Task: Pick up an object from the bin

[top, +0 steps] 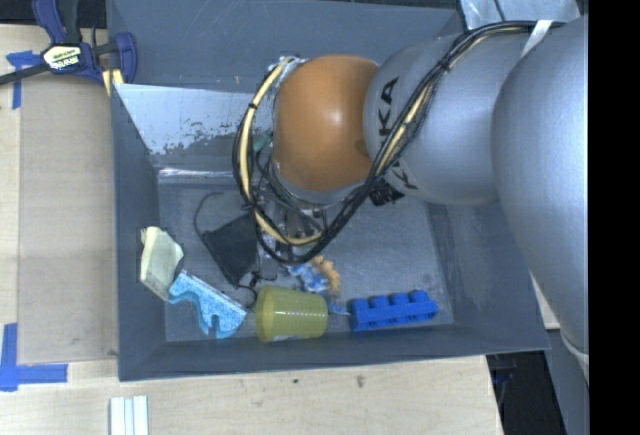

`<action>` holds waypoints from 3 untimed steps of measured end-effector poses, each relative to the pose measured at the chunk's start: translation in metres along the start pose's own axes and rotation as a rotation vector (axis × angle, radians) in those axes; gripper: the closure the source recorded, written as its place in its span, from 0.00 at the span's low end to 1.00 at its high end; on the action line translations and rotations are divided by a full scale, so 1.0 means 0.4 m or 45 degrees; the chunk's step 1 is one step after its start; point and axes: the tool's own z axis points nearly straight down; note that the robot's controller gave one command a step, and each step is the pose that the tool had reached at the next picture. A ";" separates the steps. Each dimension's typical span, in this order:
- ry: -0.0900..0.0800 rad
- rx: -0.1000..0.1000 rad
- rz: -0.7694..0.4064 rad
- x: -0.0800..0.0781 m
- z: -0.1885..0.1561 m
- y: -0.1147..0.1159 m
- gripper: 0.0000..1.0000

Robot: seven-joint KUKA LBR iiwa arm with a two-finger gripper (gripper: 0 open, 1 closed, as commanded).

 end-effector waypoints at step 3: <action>-0.008 -0.002 -0.568 -0.045 0.165 -0.011 1.00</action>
Offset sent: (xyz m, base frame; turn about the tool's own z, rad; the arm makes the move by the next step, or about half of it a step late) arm 0.0167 -0.0044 -0.0671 -0.4494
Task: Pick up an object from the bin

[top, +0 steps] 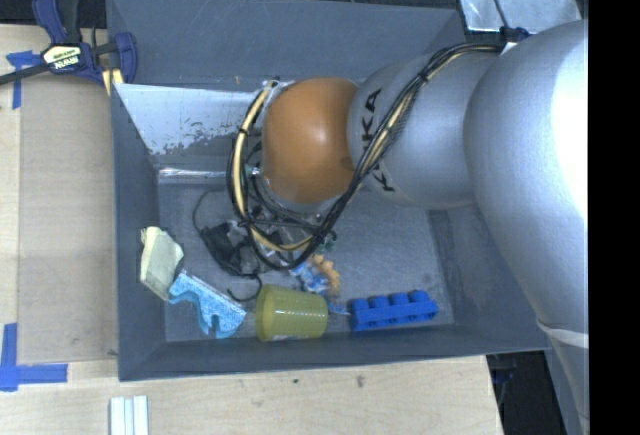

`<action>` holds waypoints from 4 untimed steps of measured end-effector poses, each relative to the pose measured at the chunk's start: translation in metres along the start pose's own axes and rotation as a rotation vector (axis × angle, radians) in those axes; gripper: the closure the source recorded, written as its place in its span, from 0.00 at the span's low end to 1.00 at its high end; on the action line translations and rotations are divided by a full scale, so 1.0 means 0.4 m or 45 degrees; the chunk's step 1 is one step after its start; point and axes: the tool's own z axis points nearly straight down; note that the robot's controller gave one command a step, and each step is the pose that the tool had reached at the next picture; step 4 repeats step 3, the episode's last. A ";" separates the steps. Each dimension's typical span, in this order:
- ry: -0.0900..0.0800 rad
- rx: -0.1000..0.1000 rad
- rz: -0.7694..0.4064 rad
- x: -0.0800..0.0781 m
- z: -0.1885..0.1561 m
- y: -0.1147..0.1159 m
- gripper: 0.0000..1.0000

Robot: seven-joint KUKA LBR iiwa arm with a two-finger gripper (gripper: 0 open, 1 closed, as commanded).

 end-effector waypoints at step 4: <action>-0.011 0.001 -0.057 0.015 -0.617 0.003 1.00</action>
Offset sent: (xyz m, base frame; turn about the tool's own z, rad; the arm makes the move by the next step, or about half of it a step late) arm 0.0000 0.0000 0.0000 0.0000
